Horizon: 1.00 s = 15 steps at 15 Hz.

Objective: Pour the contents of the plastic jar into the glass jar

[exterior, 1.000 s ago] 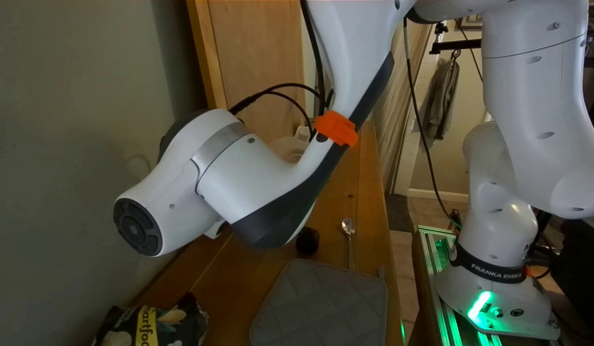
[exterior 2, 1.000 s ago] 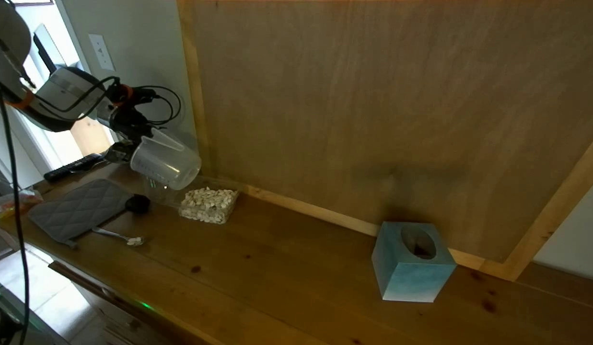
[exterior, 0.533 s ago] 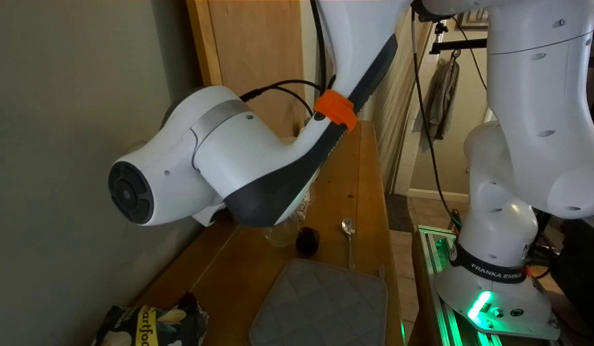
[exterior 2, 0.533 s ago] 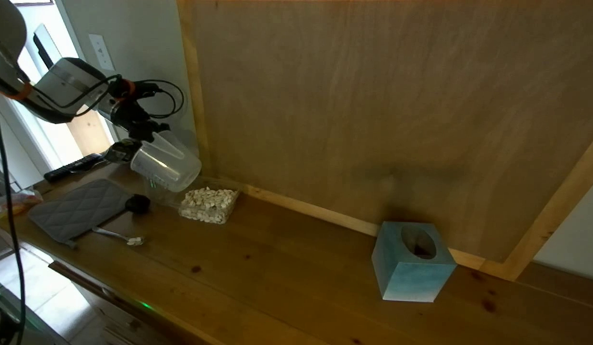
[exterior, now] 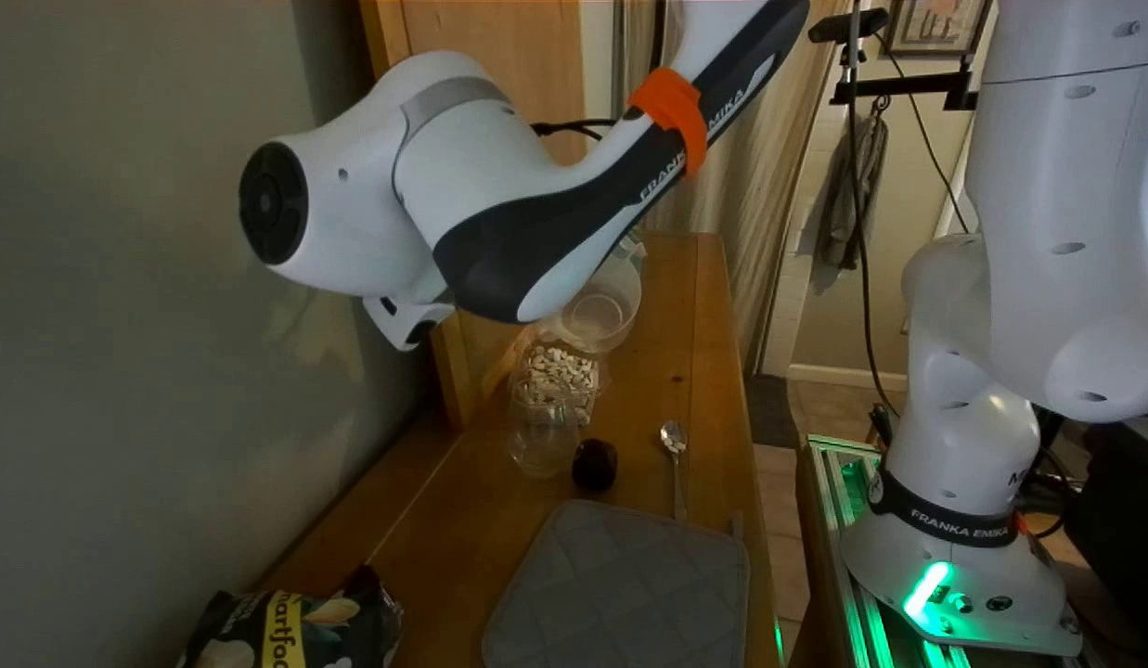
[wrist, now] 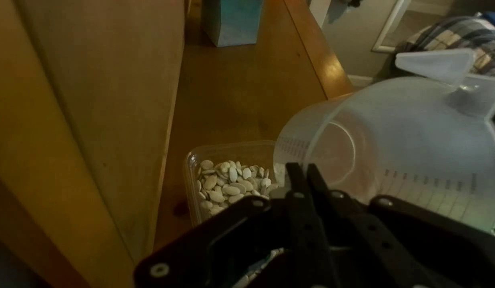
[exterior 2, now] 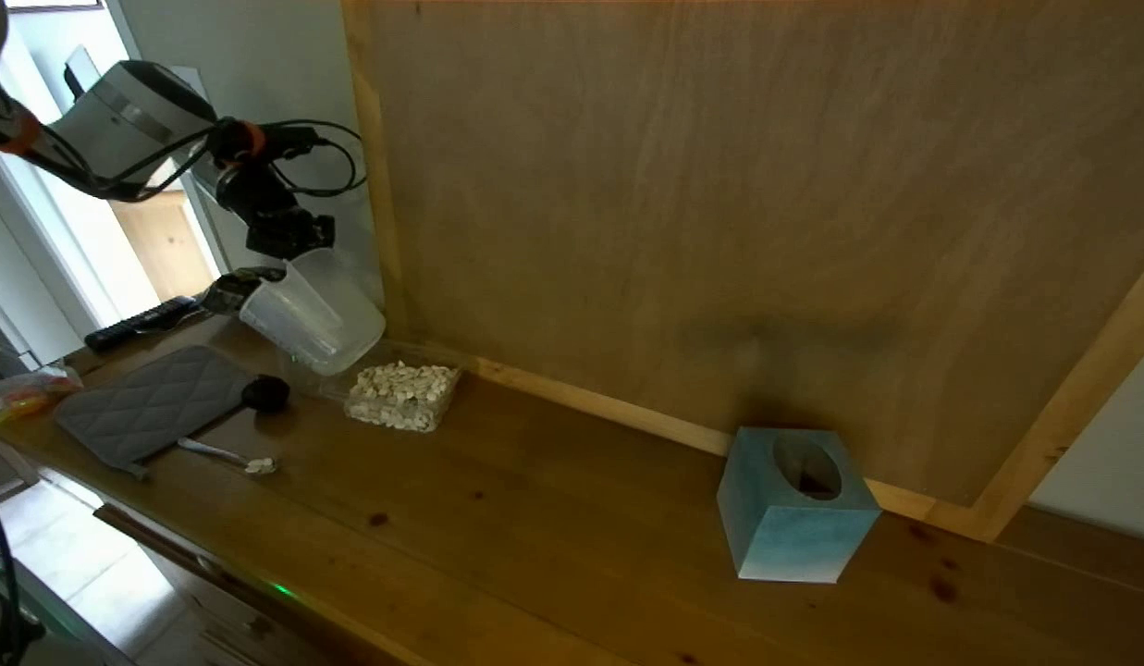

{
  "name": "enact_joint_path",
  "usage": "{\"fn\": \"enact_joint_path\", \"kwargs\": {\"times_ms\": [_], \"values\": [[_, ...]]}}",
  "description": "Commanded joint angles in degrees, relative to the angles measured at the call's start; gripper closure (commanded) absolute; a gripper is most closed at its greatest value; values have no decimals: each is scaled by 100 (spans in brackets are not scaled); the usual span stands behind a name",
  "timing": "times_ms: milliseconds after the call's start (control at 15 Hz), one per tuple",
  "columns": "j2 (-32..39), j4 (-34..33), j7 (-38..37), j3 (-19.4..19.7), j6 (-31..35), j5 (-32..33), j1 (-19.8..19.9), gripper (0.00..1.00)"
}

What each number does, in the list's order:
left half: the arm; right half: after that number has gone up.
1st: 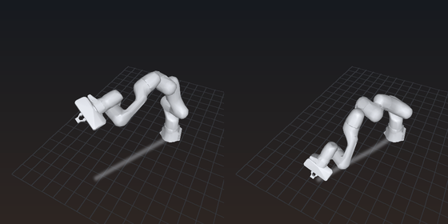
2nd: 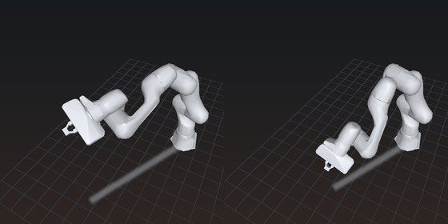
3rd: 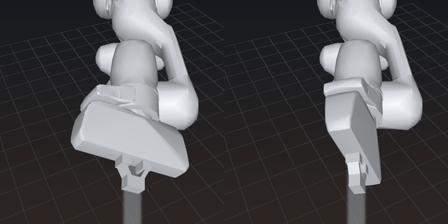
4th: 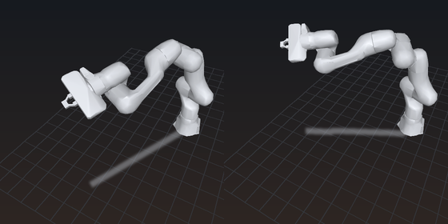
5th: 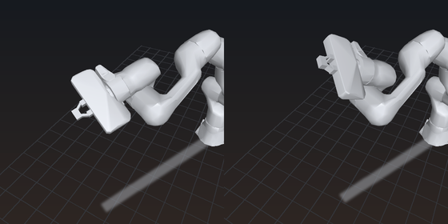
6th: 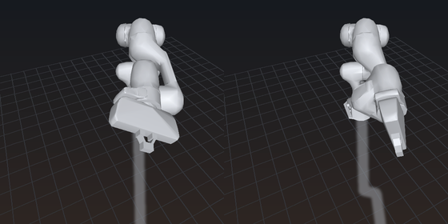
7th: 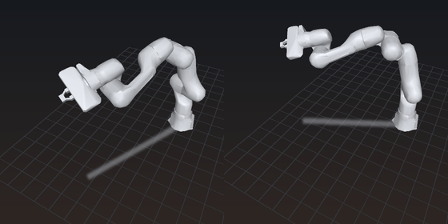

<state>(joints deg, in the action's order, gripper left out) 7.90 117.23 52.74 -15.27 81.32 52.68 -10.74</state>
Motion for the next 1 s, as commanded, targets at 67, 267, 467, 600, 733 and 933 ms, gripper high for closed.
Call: {"fn": "enact_joint_path", "kwargs": {"times_ms": [67,267,467,600,733,933], "values": [[-948,624,-328,305,331,-621,206,99],[-1571,1146,-662,621,639,-863,348,99],[-2122,1635,-911,964,1005,-845,449,99],[-2416,1897,-1003,1226,1244,-803,529,99],[-2000,1539,-898,1178,971,-724,423,96],[-1960,1538,-897,1148,972,-725,395,96]]}}
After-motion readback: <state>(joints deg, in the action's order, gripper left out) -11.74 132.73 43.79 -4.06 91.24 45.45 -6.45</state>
